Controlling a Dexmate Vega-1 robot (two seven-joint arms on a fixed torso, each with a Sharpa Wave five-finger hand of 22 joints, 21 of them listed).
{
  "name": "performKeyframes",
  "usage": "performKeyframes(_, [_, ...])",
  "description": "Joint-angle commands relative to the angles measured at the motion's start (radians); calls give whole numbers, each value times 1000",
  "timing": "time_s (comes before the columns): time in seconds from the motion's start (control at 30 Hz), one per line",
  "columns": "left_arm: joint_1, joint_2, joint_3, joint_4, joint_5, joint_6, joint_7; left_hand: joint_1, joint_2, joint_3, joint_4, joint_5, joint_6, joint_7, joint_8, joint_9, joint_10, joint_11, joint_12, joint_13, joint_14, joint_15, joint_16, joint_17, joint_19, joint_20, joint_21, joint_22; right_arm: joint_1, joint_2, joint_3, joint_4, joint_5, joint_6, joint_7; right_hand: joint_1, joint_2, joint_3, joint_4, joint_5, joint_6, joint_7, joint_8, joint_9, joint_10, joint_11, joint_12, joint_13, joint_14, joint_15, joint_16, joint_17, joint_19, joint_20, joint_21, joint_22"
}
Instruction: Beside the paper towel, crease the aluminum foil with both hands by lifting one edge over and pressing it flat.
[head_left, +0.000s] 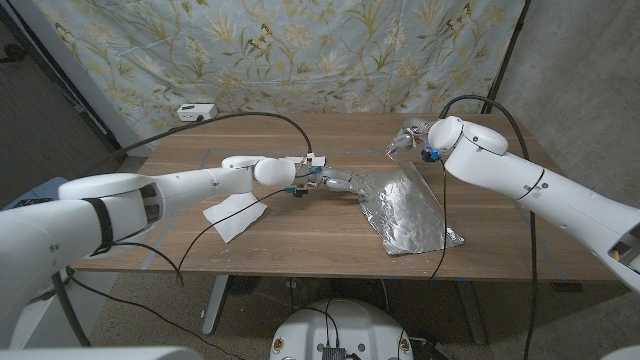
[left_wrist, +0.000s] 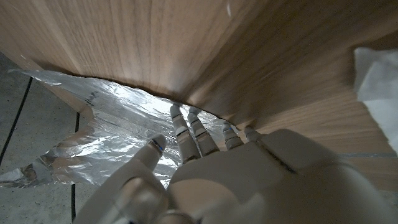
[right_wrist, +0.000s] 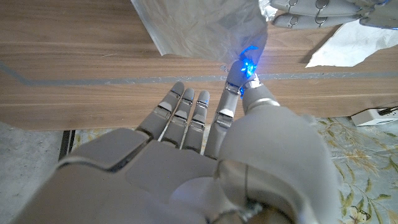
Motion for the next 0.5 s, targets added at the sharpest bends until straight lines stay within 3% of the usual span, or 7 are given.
performKeyframes(0.03, [5, -17, -3, 14, -2, -5, -10, 11, 2, 4, -5, -4, 15, 23, 9, 34, 29, 33, 8, 6, 10, 4, 0, 3, -90, 2, 1, 3, -32, 8, 61, 17, 154, 54, -33, 8, 0, -9, 3, -3, -24, 13, -8, 4, -1, 14, -1, 2, 3, 13, -2, 5, 9, 8, 10, 5])
performKeyframes(0.5, [10, -1, -5, -18, -10, 15, -13, 19, 5, 9, -12, -4, 16, 22, 10, 35, 25, 34, 7, 6, 11, 9, 0, 3, -89, 3, 1, 3, -72, 16, 112, 54, 251, 99, -63, -110, 7, -65, 61, -9, -123, 43, -52, 8, -29, 49, -4, 5, -5, 46, -5, 12, 6, 29, 8, 6])
